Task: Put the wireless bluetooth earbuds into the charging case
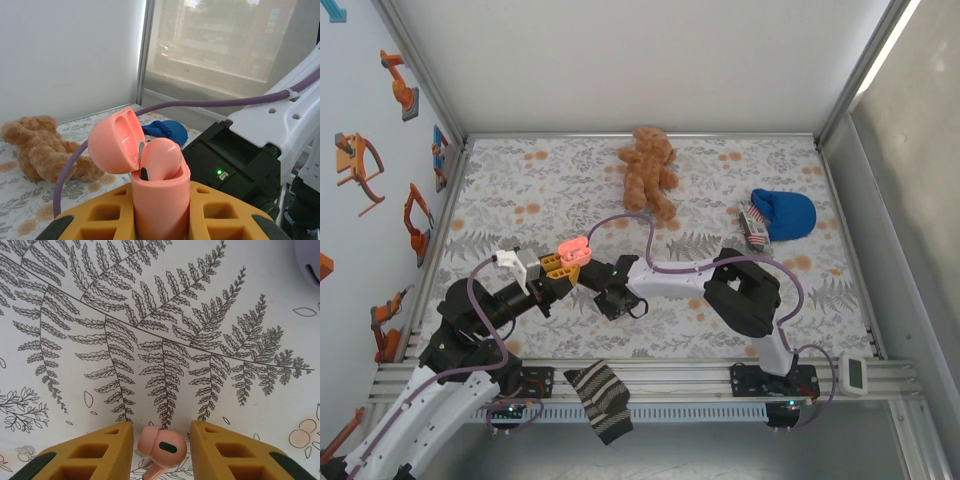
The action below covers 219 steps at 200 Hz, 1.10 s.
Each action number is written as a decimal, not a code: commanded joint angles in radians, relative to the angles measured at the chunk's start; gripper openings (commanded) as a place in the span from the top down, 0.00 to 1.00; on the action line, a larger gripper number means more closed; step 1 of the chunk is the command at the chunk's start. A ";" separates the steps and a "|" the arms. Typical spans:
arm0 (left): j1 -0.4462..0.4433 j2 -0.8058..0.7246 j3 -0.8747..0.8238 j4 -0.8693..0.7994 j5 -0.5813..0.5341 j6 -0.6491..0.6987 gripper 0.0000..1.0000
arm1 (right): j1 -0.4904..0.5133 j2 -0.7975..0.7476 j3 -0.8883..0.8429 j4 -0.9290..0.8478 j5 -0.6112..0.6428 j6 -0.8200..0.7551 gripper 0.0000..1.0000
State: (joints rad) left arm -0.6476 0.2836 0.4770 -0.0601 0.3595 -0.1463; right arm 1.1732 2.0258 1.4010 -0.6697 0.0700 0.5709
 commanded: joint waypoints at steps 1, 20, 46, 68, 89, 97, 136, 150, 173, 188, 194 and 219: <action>-0.003 -0.001 0.011 0.039 0.004 0.011 1.00 | 0.003 0.026 0.027 -0.005 0.004 0.002 0.68; -0.004 -0.001 0.012 0.039 0.004 0.010 1.00 | 0.003 0.026 0.026 -0.005 0.004 0.000 0.71; -0.004 -0.001 0.012 0.039 0.003 0.011 1.00 | 0.003 0.025 0.024 -0.004 0.004 -0.002 0.72; -0.004 0.000 0.014 0.039 0.003 0.010 1.00 | 0.003 0.019 0.020 -0.005 0.005 -0.004 0.75; -0.004 0.001 0.014 0.038 0.003 0.013 1.00 | 0.003 0.012 0.018 -0.005 0.007 -0.007 0.75; -0.004 0.002 0.014 0.039 0.002 0.012 1.00 | 0.004 0.008 0.017 -0.005 0.007 -0.009 0.76; -0.004 0.013 0.015 0.055 0.006 0.011 1.00 | 0.004 -0.028 -0.003 0.001 0.036 -0.016 0.79; -0.004 0.025 0.017 0.062 0.010 0.009 1.00 | 0.003 -0.044 -0.015 0.003 0.052 -0.021 0.79; -0.003 0.034 0.018 0.074 0.018 0.003 1.00 | 0.002 -0.071 -0.031 0.004 0.071 -0.032 0.79; -0.003 0.038 0.018 0.077 0.019 0.001 1.00 | 0.001 -0.090 -0.041 0.004 0.083 -0.037 0.79; -0.004 0.039 0.018 0.078 0.019 -0.001 1.00 | 0.000 -0.100 -0.045 0.005 0.089 -0.040 0.79; -0.003 0.038 0.019 0.082 0.018 -0.007 1.00 | -0.006 -0.153 -0.070 0.010 0.122 -0.048 0.80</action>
State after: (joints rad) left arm -0.6476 0.3225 0.4770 -0.0277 0.3603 -0.1474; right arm 1.1732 1.9549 1.3552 -0.6617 0.1280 0.5404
